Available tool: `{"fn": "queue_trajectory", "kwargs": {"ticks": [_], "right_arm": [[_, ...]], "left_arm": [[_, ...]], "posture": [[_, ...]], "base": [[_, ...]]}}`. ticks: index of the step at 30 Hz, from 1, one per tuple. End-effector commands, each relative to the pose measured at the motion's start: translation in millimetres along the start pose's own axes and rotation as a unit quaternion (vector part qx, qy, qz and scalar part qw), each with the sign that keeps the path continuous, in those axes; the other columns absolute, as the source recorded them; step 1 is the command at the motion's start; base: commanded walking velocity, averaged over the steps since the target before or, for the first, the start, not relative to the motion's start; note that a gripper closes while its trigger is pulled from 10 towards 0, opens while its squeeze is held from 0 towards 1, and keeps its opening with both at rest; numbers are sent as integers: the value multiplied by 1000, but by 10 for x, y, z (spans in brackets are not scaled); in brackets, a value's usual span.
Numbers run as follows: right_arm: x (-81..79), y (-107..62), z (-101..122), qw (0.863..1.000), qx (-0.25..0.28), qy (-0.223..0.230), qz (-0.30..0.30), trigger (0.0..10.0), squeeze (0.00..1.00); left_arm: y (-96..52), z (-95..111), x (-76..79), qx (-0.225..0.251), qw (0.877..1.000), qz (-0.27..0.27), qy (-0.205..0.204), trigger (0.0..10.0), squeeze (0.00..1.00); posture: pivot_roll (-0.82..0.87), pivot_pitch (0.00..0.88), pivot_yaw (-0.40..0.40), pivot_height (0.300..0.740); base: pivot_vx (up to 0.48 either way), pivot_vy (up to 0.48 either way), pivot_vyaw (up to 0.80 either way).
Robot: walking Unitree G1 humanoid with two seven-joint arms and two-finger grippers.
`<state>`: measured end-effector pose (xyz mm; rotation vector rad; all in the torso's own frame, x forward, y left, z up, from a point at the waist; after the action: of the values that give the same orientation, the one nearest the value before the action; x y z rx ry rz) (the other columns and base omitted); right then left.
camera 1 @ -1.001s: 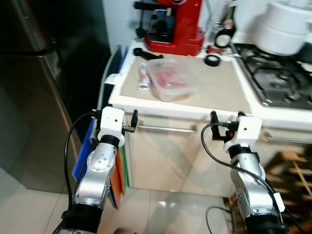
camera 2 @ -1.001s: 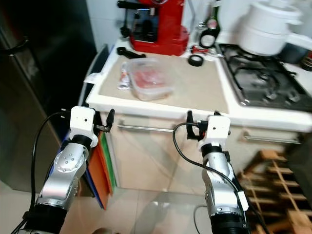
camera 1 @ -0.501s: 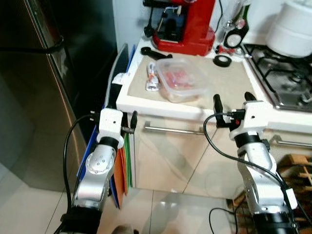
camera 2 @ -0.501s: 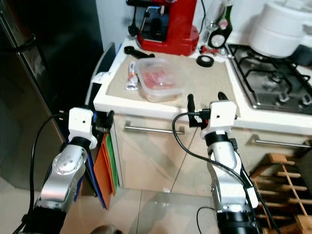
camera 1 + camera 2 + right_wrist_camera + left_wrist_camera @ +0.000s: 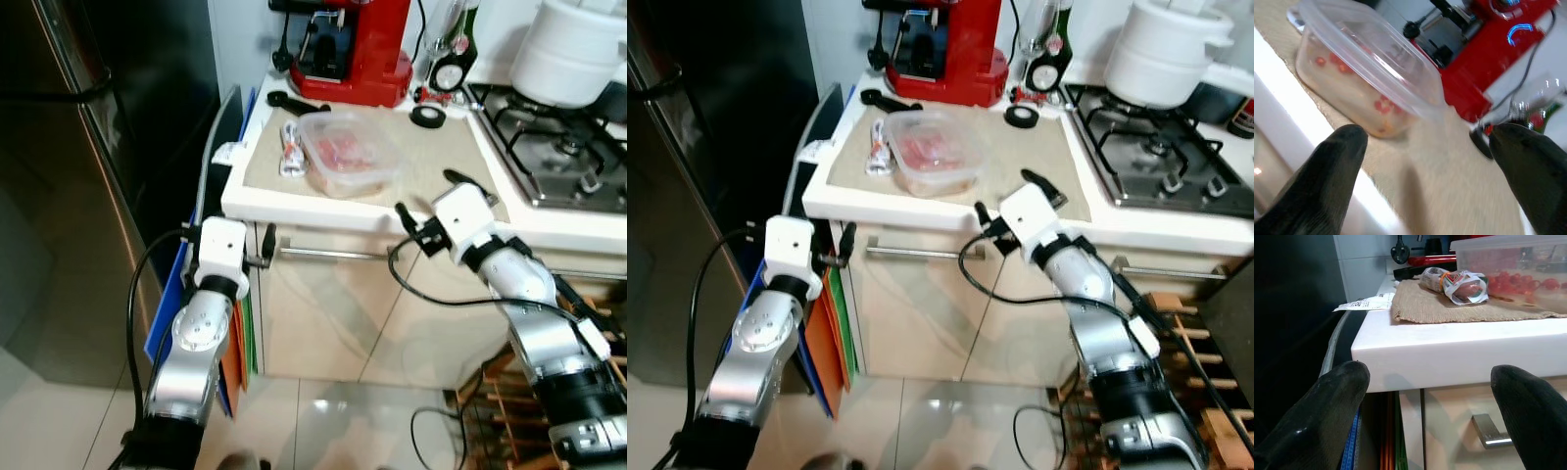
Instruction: Restocking fridge
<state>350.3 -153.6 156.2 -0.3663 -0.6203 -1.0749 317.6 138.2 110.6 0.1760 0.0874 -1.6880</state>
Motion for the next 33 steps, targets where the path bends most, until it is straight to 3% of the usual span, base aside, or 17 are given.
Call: {"fn": "queue_trajectory", "kwargs": {"ticks": [1, 4, 10, 20, 21, 25, 33], "right_arm": [[0, 8, -17, 1000, -2, -21, 6, 10000, 0], [-16, 133, 137, 997, 29, -66, 13, 10000, 0], [-49, 188, 169, 993, 49, -110, 19, 10000, 0], [-92, 258, 102, 990, 41, -131, 10, 10000, 0], [-84, 266, 85, 991, 36, -131, 5, 10000, 1000], [-100, 306, 7, 992, 12, -126, 8, 10000, 1000], [-176, 338, 38, 983, 26, -182, 23, 10000, 1000]], "left_arm": [[25, 35, 5, 5, 1000, 0, 3, 10000, 0], [28, 54, -5, 8, 1000, 4, 4, 10000, 0], [11, 42, -17, 7, 1000, 8, 4, 10000, 0], [17, 44, -4, 6, 1000, 8, 3, 10000, 0], [19, 42, -6, 5, 1000, 8, 3, 10000, 0], [32, 44, -8, 5, 1000, 9, 3, 10000, 0], [47, 48, -3, 5, 1000, 11, 2, 10000, 0]], "posture": [[148, 14, -52, 732], [159, 20, -60, 732], [159, 26, -61, 732], [160, 35, -63, 732], [160, 35, -63, 732], [155, 36, -64, 732], [155, 35, -67, 732]], "base": [[0, 0, 0], [0, 0, 0], [0, 0, 0], [0, 0, 0], [0, 0, 0], [0, 0, 0], [0, 0, 0]]}}
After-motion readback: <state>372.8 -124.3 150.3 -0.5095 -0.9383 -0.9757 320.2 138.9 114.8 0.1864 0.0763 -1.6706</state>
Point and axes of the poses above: a point about 5 cm out from each wrist's last joint towards the gripper, its own y axis pointing out of the wrist towards the gripper, its own z axis along the axis of the wrist's last joint, x = y × z, the point moved 2 cm from there along y, pointing out of the wrist towards the gripper, and after that the axes turned 1 degree about y, right-handed, at the moved point
